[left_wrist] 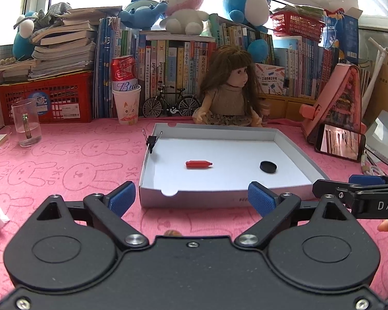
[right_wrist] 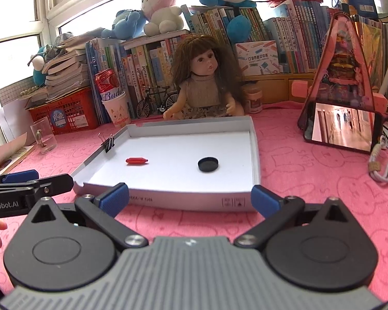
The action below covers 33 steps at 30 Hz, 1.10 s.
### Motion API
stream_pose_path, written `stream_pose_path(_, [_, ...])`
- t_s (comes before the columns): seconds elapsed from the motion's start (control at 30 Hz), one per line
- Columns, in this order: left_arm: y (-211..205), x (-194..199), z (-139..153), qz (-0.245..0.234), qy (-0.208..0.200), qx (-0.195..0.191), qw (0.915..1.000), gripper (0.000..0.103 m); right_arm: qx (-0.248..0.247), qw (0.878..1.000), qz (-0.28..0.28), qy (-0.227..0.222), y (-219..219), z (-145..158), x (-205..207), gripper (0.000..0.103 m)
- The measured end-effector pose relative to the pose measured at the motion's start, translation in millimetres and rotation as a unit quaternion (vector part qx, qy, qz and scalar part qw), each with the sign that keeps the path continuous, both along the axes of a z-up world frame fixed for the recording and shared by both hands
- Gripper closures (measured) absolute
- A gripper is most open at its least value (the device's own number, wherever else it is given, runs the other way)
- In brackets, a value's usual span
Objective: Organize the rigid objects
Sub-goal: 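Withdraw both tools from the tray back toward the remaining objects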
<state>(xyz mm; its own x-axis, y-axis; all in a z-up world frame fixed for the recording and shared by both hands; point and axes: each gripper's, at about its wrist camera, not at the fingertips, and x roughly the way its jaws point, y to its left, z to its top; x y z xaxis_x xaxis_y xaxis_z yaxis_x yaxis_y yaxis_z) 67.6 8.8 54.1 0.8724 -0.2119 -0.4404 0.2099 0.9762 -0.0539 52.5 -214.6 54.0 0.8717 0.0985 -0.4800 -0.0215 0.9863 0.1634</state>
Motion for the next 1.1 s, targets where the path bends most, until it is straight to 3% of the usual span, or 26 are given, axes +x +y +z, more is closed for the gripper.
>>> stream_pose_path(0.3, [0,-27,-11,-0.002,-0.014,0.001,0.9999,0.008,-0.010,1.000,0.001,-0.018,10,-10,-27,0.000])
stream_pose_path(0.87, [10,-40,-33,0.012,0.019,-0.008,0.9997,0.008,-0.039,0.999,-0.012,-0.031,21,-28,-52,0.000])
stream_pose_path(1.1, [11,-44,-36,-0.014,0.004,-0.006,0.9999,0.008,-0.035,0.999,-0.020,-0.027,19,-31,-54,0.000])
